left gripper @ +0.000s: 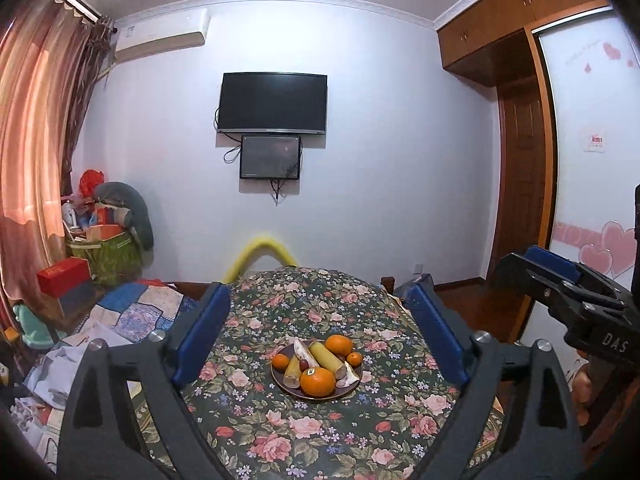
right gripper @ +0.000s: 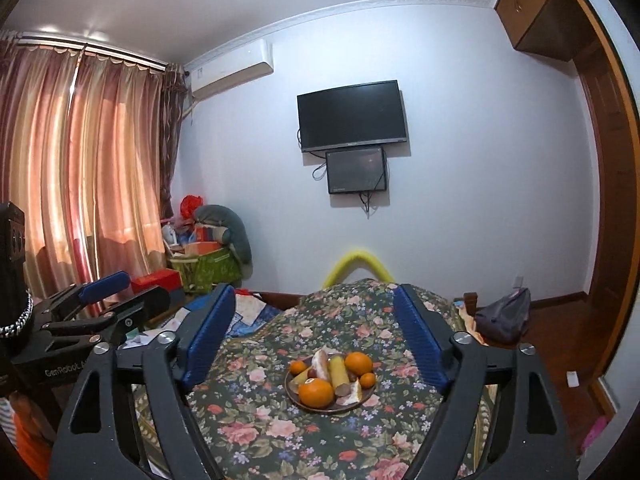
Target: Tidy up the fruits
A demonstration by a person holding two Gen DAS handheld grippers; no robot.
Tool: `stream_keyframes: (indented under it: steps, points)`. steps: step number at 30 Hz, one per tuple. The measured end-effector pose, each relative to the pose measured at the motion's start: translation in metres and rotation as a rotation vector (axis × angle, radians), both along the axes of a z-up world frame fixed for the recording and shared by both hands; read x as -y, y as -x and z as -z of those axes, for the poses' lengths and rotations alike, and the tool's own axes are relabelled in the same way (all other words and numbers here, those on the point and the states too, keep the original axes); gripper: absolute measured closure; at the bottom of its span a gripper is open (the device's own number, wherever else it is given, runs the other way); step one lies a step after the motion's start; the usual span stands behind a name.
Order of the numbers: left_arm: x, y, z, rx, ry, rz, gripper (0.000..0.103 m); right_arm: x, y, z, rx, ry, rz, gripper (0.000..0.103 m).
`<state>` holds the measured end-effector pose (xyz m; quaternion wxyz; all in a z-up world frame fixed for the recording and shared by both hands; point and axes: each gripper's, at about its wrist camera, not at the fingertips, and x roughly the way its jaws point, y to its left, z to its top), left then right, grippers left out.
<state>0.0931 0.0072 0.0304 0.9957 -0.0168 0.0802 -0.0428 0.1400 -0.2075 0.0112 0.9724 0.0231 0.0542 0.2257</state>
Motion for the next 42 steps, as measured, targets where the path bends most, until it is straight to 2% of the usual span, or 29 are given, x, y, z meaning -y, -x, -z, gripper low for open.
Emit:
stream_keyframes:
  steps: [3, 5, 16, 42]
  points:
    - [0.002, 0.006, -0.001, 0.006, 0.004, -0.003, 0.002, -0.001, 0.004, 0.001, 0.017, 0.003, 0.021, 0.011]
    - [0.003, 0.009, 0.001, 0.01, -0.004, -0.013, 0.001, -0.001, 0.008, 0.003, 0.025, 0.007, 0.036, 0.0]
    - [0.005, 0.016, 0.001, 0.014, -0.007, -0.018, 0.0, 0.006, 0.024, 0.005, 0.041, 0.009, 0.053, 0.0]
    - [0.009, 0.02, 0.003, 0.016, -0.002, -0.003, 0.0, 0.01, 0.027, 0.002, 0.035, 0.007, 0.064, 0.0]
